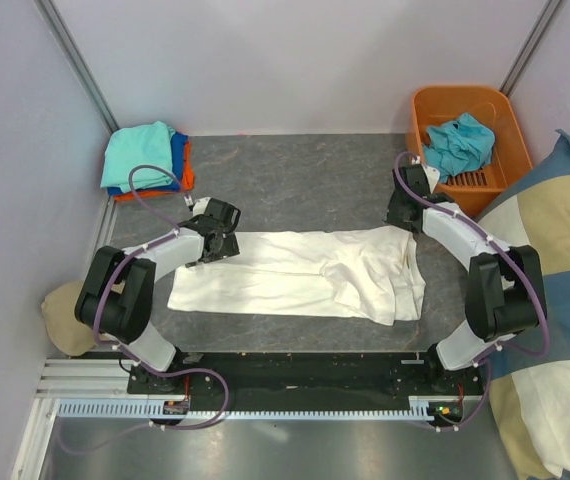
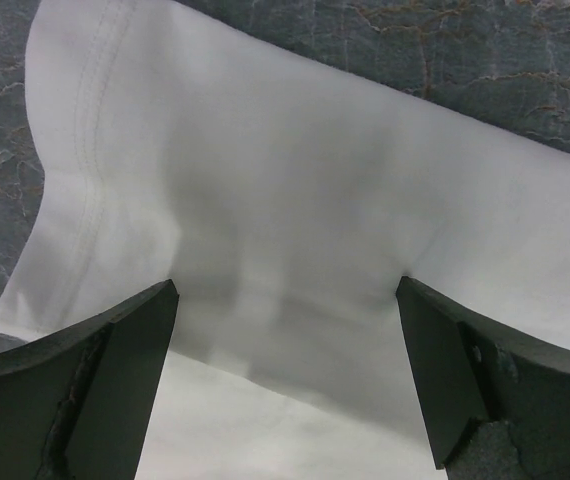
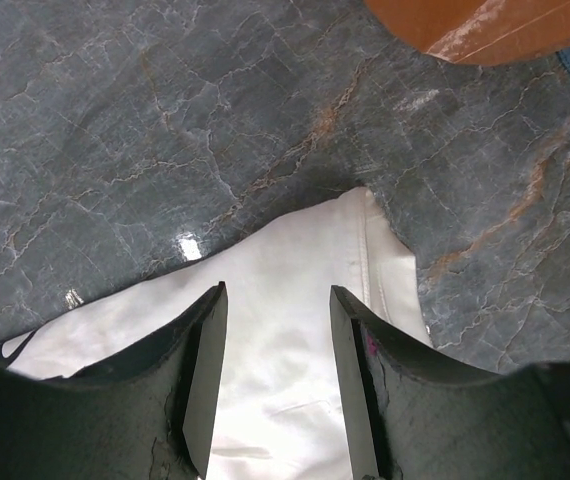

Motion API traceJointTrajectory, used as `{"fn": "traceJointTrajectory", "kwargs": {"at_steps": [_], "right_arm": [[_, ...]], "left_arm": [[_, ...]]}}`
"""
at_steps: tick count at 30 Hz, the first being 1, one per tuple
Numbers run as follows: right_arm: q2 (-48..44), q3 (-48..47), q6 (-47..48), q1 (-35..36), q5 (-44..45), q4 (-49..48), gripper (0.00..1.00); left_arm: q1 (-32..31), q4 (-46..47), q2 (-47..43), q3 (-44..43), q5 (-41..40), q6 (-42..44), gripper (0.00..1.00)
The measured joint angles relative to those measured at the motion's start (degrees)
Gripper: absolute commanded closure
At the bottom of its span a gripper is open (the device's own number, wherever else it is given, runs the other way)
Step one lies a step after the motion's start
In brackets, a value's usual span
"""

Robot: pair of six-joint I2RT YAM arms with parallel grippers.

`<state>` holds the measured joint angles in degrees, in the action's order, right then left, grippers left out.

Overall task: Fold and stack the t-shirts
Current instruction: Fold the tshirt

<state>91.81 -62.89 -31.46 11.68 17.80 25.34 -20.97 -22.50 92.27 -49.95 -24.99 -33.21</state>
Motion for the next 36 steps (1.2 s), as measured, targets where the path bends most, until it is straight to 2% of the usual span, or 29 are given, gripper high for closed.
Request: {"fn": "traceJointTrajectory", "kwargs": {"at_steps": [6,13,17,24,27,28,29,30,33,36], "right_arm": [[1.75,0.02,-0.07,-0.63,-1.36,-0.02,0.53],[2.95,0.48,-0.2,-0.66,-1.42,0.07,0.52],[3.74,0.5,-0.2,-0.68,-1.46,0.11,0.46],[5.88,0.5,-0.2,-0.68,-1.75,0.33,0.47],[7.15,0.5,-0.09,-0.68,-2.05,0.26,0.64],[7.76,0.5,-0.2,-0.68,-2.25,0.17,0.77],[8.35,0.5,-0.04,-0.66,-2.4,0.11,0.84],[8.79,0.5,0.28,-0.66,-2.49,0.04,0.85],[9.88,0.5,-0.04,-0.68,-2.49,-0.07,1.0],[9.99,0.5,-0.26,-0.66,-2.36,-0.26,1.0]], "left_arm": [[0.11,0.07,0.02,0.02,0.26,0.0,0.01],[0.11,0.17,0.0,0.09,0.33,0.0,0.01],[0.26,0.26,0.02,0.09,0.61,0.0,0.01],[0.39,0.33,0.0,0.09,1.03,-0.02,0.01],[0.39,0.37,0.02,0.09,1.07,-0.02,0.01],[0.39,0.35,0.0,0.09,1.07,0.0,0.01],[0.39,0.37,0.0,0.09,1.07,0.0,0.01],[0.39,0.37,0.02,0.09,1.07,0.0,0.01],[0.39,0.35,0.0,0.09,1.07,-0.02,0.01],[0.39,0.35,0.0,0.09,1.07,0.0,0.01]]}}
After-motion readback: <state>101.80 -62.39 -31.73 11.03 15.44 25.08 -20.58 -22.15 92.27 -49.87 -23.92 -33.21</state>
